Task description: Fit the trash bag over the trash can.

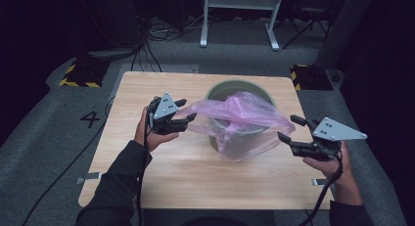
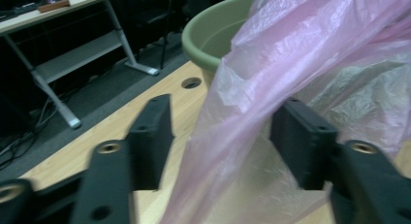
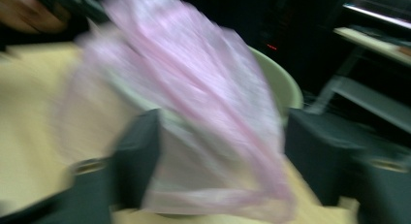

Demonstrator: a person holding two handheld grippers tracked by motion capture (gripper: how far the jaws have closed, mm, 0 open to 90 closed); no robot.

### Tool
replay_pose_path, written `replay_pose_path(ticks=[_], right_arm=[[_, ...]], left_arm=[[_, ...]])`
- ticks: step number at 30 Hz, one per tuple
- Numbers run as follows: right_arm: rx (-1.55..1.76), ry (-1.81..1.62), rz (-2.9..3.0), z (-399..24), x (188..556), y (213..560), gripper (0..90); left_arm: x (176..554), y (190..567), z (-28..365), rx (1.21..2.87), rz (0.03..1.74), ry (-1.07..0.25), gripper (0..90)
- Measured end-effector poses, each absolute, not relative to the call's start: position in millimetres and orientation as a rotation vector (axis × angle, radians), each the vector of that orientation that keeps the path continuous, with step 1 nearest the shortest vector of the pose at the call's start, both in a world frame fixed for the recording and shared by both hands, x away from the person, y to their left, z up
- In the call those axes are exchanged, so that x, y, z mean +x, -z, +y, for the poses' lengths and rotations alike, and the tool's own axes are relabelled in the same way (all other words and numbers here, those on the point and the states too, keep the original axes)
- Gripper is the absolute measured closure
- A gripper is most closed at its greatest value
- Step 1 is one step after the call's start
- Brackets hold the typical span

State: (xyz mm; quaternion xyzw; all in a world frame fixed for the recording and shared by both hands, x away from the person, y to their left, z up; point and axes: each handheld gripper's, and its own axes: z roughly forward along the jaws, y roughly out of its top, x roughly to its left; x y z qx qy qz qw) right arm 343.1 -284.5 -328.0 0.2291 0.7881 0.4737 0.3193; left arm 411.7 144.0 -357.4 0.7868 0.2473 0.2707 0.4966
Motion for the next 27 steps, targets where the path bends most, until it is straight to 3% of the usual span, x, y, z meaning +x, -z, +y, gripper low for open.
replay_pose_path(ticks=[1,2,7,10,14,20,23,24,27], right_arm=[[0.598,-1.208,2.071,-282.5,346.4,330.4,52.7],[0.605,-1.170,2.073,-280.8,353.0,334.3,66.1],[0.633,-1.132,2.046,-280.7,376.8,343.0,88.6],[0.681,-1.167,2.008,-285.0,387.0,343.0,88.9],[0.791,-1.216,1.984,-294.6,404.7,345.0,89.6],[0.941,-1.237,1.973,-300.1,427.2,355.2,89.1],[0.977,-1.236,1.982,-299.8,433.7,360.8,89.2],[0.986,-1.240,1.987,-299.7,436.1,362.7,89.2],[0.995,-1.257,1.982,-300.3,437.2,364.3,89.6]], left_arm=[[415.1,358.0,143.6,1.909,0.609,-0.668,49.6],[417.6,358.8,143.6,1.915,0.605,-0.669,54.2],[430.2,360.9,144.3,1.924,0.573,-0.632,67.4],[438.0,360.8,144.2,1.922,0.572,-0.611,78.4],[447.0,361.1,140.3,1.934,0.570,-0.595,85.6],[456.4,368.4,131.3,1.955,0.583,-0.587,88.8],[462.2,370.8,129.5,1.943,0.631,-0.604,83.3],[463.0,371.0,128.8,1.940,0.652,-0.611,76.9],[457.2,366.2,130.8,1.901,0.682,-0.595,42.9]])
